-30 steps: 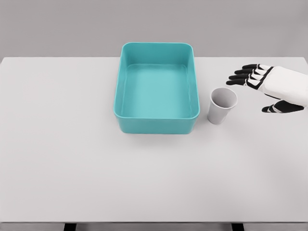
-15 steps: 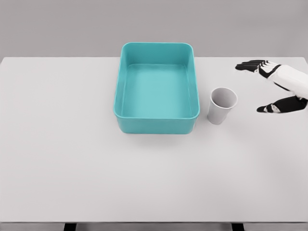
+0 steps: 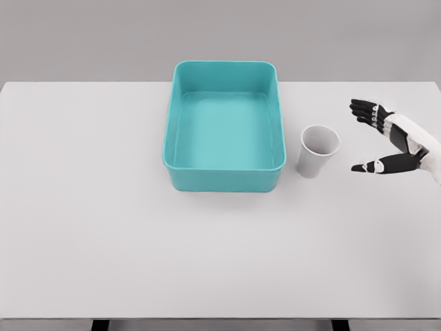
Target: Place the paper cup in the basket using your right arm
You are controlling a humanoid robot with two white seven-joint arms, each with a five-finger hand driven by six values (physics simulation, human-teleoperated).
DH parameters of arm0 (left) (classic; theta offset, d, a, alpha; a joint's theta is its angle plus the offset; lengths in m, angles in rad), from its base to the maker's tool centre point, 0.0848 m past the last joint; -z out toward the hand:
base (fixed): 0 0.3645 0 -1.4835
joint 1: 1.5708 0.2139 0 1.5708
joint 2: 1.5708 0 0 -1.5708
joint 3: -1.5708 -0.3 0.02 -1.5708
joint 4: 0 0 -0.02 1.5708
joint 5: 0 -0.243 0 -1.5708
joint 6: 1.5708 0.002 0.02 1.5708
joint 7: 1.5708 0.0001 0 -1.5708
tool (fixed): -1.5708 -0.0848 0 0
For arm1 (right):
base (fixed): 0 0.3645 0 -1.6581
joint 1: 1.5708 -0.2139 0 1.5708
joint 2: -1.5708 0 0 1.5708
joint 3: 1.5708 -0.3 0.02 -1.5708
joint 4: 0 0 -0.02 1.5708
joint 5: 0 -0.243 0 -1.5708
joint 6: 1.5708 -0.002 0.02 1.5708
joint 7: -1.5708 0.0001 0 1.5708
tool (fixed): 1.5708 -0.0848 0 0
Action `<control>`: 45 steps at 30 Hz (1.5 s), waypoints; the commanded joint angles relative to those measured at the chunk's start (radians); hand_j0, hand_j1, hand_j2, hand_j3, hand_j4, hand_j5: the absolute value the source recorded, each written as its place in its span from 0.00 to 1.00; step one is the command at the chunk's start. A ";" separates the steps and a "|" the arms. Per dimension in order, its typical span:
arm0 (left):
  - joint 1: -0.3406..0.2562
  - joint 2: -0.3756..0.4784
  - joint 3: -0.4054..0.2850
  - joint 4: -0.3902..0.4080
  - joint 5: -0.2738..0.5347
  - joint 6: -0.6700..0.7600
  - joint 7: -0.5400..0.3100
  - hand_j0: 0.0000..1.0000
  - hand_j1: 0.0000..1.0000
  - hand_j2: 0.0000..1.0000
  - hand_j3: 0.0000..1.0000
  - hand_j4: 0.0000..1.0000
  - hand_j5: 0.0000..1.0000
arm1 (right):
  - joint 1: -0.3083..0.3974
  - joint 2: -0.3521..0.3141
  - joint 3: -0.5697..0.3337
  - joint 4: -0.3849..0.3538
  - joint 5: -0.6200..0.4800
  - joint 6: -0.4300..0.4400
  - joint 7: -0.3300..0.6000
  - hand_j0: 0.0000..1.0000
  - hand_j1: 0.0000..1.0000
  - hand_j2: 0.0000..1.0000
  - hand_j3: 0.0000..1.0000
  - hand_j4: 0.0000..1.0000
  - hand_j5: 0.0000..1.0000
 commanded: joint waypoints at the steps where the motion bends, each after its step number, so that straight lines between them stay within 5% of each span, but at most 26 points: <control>1: 0.000 0.000 0.000 0.001 0.000 0.000 0.000 1.00 1.00 1.00 1.00 1.00 1.00 | 0.000 0.040 -0.018 0.014 -0.031 0.009 0.000 1.00 1.00 1.00 1.00 1.00 1.00; 13: 0.000 0.000 0.000 0.001 0.000 0.000 0.000 1.00 1.00 1.00 1.00 1.00 1.00 | 0.037 0.163 -0.048 0.097 -0.081 -0.011 0.000 1.00 1.00 1.00 1.00 1.00 1.00; 45: 0.000 0.000 0.000 -0.001 0.000 0.000 0.000 1.00 1.00 1.00 1.00 1.00 1.00 | -0.006 0.245 -0.001 0.218 -0.066 -0.016 0.000 1.00 1.00 1.00 1.00 1.00 1.00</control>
